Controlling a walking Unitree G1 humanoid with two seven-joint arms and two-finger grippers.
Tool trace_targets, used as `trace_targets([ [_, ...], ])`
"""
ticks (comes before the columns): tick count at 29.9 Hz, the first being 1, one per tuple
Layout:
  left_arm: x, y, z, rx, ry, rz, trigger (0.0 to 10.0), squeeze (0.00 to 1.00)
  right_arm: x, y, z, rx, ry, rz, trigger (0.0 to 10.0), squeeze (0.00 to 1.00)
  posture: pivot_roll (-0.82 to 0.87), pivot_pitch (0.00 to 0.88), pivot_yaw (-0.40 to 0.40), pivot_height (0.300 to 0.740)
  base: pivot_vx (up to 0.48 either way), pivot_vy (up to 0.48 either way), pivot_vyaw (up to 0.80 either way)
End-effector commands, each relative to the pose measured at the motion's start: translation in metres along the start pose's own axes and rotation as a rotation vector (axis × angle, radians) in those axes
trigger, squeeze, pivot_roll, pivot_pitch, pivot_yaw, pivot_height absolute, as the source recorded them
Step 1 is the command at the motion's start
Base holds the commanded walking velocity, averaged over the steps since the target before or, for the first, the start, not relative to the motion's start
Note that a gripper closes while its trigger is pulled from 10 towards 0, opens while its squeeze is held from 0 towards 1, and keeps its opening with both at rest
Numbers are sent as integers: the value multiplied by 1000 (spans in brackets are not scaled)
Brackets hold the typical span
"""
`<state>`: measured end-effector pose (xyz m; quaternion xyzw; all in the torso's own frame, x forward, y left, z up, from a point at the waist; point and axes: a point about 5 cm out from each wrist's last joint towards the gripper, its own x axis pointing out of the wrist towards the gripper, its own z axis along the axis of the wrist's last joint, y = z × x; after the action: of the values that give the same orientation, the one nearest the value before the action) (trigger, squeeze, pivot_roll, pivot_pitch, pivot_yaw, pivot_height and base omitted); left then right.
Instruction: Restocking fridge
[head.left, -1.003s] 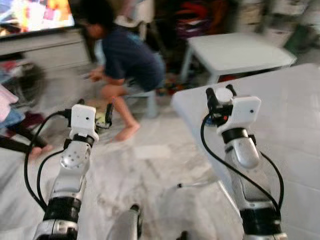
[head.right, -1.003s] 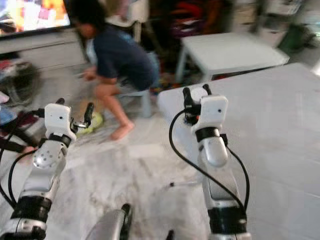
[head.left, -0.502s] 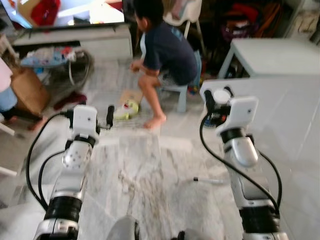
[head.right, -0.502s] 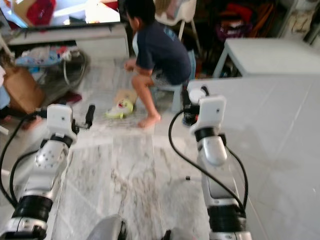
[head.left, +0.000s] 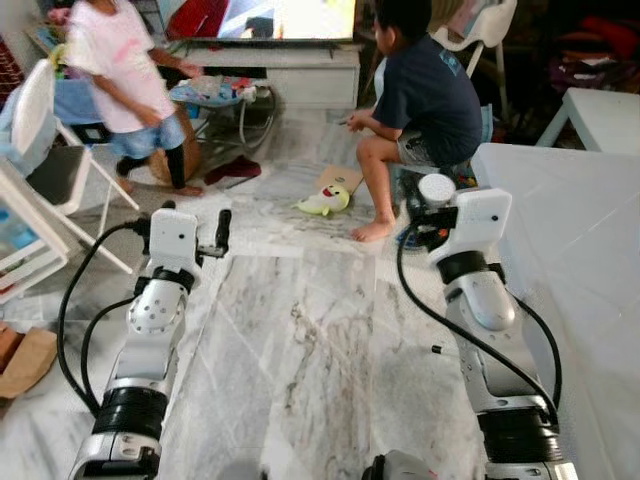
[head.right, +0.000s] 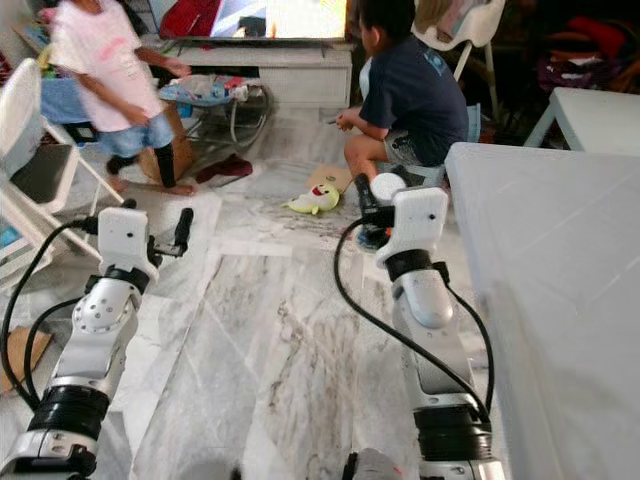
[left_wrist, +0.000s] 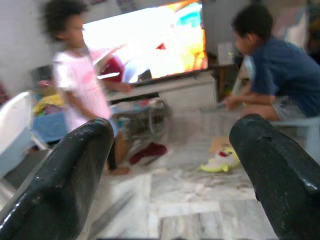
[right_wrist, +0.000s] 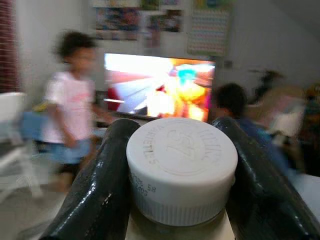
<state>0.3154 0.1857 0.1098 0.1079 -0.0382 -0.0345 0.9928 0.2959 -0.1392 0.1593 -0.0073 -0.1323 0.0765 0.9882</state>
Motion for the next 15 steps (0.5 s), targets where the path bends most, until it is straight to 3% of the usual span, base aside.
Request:
trace_targets([
  [1, -1, 5, -1, 22, -4, 16, 10000, 0, 5, 10, 12, 6, -60, 49, 10000, 0, -32, 0, -18, 740, 0, 480, 800],
  [4, -2, 4, 0, 21, -23, 4, 10000, 0, 4, 10, 11, 19, -56, 55, 10000, 0, -34, 0, -20, 740, 0, 475, 571],
  [15, -2, 0, -5, 25, 8, -13, 10000, 0, 1, 11, 10, 19, -50, 78, 10000, 0, -40, 0, -25, 740, 315, 362, 0],
])
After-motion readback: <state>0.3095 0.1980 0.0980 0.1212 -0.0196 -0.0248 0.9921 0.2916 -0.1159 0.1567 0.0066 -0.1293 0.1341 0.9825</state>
